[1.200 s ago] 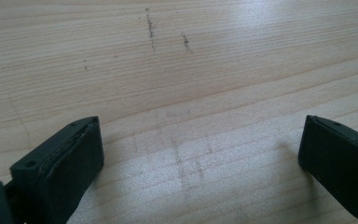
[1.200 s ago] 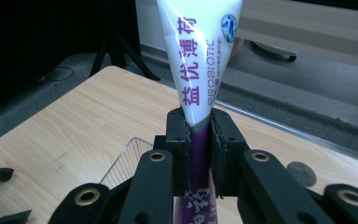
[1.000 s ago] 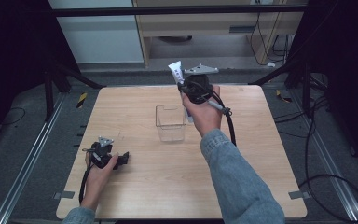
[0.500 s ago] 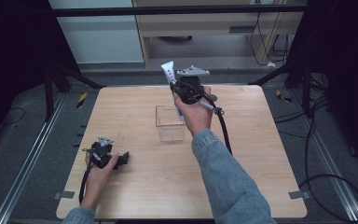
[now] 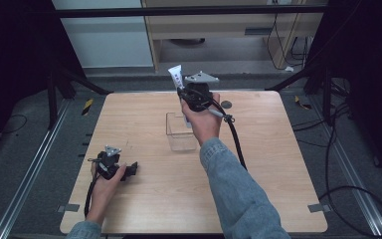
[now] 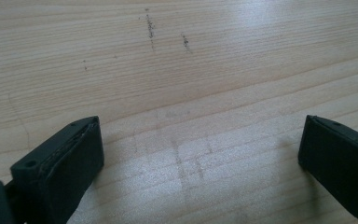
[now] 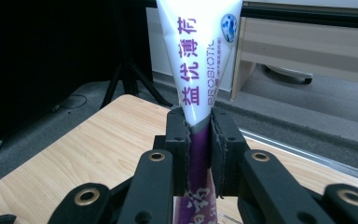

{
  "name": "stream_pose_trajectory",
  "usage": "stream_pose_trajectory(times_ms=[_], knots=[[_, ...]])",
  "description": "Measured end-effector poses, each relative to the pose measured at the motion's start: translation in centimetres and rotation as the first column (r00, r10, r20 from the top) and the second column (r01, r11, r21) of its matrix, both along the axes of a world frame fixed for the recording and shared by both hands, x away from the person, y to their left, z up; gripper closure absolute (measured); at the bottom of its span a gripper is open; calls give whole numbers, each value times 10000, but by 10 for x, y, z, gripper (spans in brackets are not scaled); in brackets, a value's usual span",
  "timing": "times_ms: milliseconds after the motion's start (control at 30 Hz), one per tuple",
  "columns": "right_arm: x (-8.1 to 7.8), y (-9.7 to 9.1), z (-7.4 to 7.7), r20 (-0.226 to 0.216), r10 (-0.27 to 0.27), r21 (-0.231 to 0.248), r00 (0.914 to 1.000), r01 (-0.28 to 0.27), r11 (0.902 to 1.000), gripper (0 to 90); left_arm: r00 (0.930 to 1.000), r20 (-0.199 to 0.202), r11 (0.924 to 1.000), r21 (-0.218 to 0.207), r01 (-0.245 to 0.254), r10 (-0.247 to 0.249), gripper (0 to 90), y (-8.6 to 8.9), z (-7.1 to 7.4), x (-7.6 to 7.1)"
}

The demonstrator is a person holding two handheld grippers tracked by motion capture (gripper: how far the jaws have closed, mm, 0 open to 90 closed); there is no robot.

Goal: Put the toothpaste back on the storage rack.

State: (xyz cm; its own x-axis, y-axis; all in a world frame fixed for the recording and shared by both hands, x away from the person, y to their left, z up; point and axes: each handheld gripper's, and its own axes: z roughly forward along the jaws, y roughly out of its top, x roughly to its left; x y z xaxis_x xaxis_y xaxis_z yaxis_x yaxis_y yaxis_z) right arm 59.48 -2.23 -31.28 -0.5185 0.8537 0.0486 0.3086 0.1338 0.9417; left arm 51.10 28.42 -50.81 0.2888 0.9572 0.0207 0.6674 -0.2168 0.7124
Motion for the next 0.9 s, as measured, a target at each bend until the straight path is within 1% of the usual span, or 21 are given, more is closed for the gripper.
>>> stream_pose_trajectory(times_ms=[67,200,400,633,900], knots=[[1,3,-2,42,15,-4,10000,-15,10000,790,10000,3,10000,-1,0,0,0,0,0,0],[4,7,-7,119,-11,212,9999,8,9998,790,10000,3,10000,-1,3,-3,0,0,0,0],[6,12,-11,441,-31,398,9990,13,9992,790,10000,1,10000,-4,4,-4,0,0,0,0],[6,17,-17,590,-91,495,9982,62,9988,790,10000,8,10000,5,7,-7,0,0,0,0],[6,17,-21,669,-128,493,9977,96,9987,790,10000,7,10000,2,7,-7,0,0,0,0]])
